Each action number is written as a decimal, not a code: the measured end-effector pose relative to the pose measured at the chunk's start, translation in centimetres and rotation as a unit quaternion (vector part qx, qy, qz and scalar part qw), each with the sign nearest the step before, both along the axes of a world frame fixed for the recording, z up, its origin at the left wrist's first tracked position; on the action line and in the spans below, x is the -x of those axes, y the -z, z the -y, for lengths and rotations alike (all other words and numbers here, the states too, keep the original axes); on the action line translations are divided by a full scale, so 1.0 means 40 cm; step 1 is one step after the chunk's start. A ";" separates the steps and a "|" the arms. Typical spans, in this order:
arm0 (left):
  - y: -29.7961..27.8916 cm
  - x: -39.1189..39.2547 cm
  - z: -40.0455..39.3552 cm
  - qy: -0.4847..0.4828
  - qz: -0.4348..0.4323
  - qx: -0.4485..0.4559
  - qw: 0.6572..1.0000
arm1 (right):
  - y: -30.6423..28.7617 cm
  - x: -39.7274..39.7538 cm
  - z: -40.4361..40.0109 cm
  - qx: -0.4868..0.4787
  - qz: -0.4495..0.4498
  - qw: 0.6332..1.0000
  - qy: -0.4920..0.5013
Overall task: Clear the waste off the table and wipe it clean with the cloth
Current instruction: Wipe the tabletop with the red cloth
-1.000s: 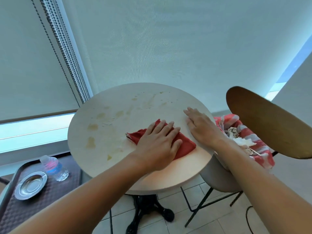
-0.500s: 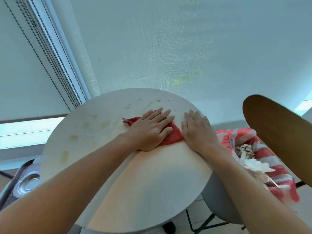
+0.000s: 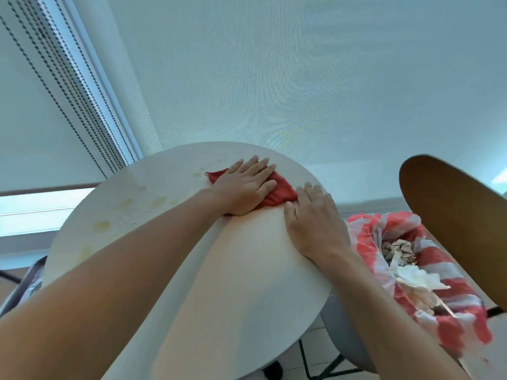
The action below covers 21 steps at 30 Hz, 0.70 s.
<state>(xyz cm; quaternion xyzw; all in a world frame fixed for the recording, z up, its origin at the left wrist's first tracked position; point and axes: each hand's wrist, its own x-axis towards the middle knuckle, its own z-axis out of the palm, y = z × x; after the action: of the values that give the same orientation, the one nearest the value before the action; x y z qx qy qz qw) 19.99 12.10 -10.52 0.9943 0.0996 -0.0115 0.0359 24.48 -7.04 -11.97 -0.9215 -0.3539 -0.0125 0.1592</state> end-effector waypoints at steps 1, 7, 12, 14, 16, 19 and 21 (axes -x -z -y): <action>0.003 0.010 -0.001 -0.009 0.002 0.005 1.000 | 0.000 0.004 -0.001 0.004 0.002 1.000 0.000; 0.008 0.100 0.014 -0.041 0.006 0.015 0.999 | -0.008 0.016 -0.012 0.029 0.005 0.999 0.013; 0.000 0.237 0.070 0.026 0.009 0.022 0.999 | -0.012 0.024 -0.017 0.037 -0.018 0.999 0.015; -0.008 0.280 0.089 0.088 0.001 0.011 0.996 | -0.011 0.018 -0.018 -0.001 -0.029 0.999 0.033; -0.016 0.289 0.094 0.140 -0.010 0.003 0.990 | -0.014 0.018 -0.018 -0.036 -0.021 0.998 0.049; -0.024 0.254 0.083 0.183 -0.026 -0.001 0.983 | -0.018 0.024 -0.018 -0.037 -0.020 0.997 0.067; -0.021 0.218 0.073 0.207 -0.026 -0.007 0.978 | -0.015 0.024 -0.019 -0.058 -0.023 0.995 0.072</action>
<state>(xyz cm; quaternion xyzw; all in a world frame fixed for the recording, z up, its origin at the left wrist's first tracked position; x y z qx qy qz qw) 11.26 9.18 -9.70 0.9930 -0.1076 -0.0437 0.0229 23.53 -6.27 -11.36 -0.9339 -0.2819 -0.0229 0.2189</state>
